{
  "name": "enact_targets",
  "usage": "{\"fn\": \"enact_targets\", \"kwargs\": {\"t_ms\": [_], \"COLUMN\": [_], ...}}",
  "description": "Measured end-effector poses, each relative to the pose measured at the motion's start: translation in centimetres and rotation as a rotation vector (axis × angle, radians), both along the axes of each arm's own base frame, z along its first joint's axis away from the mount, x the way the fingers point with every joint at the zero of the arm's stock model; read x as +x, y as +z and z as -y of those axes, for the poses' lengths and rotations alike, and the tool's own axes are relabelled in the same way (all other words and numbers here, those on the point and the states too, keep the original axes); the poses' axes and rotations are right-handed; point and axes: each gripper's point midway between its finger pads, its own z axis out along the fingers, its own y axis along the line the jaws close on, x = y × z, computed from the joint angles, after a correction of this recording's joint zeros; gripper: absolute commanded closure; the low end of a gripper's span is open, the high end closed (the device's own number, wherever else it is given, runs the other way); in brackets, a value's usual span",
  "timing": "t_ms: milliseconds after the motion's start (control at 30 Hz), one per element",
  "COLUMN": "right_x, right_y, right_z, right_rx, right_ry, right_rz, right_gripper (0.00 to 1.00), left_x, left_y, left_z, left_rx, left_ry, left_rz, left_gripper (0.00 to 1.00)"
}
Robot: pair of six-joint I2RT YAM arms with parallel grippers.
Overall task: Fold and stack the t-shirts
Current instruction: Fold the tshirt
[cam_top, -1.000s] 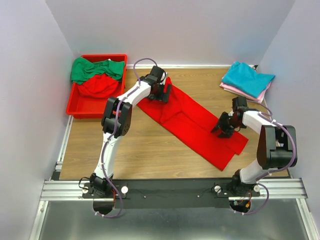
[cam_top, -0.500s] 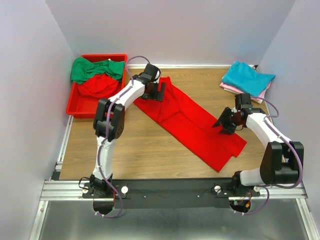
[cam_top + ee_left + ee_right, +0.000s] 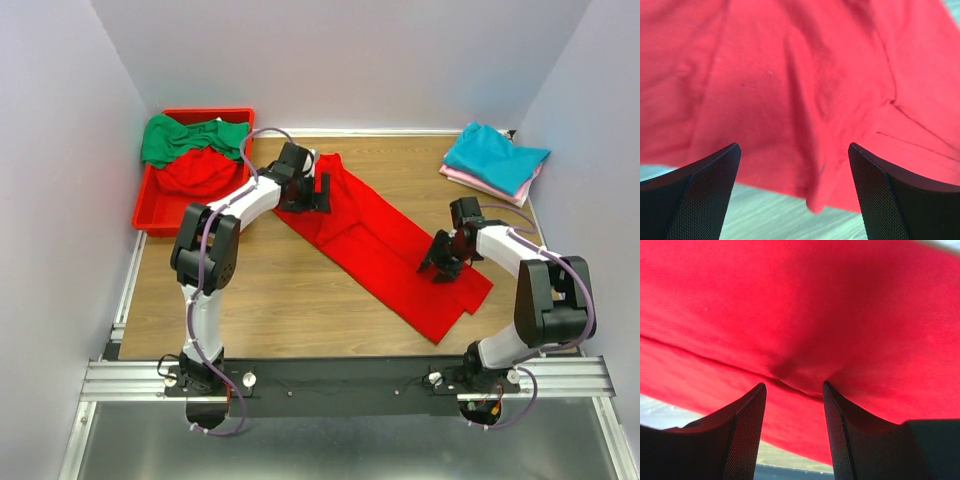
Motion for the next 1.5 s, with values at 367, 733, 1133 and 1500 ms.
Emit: {"fn": "enact_targets", "kwargs": {"t_ms": [367,733,1133,1500], "right_x": [-1.8,-5.3,-5.4,-4.7], "right_y": [-0.4,-0.4,-0.1,0.3], "right_z": [-3.7,-9.9,-16.9,-18.4], "right_rx": [0.008,0.037,0.04,0.049], "right_ry": [0.081,0.139,0.154,0.105], "right_rz": [-0.008,-0.057,-0.093,-0.089], "right_gripper": [0.43,0.43,0.43,0.38], "left_x": [0.9,4.8,8.3,11.1], "left_y": [-3.1,-3.0,-3.1,-2.8], "left_z": [1.5,2.9,4.1,4.8], "left_rx": [-0.041,-0.017,0.013,-0.02], "left_ry": [-0.024,-0.095,-0.158,-0.156], "left_rz": [-0.045,0.024,0.08,0.121], "left_gripper": [0.04,0.05,0.05,0.05]}}
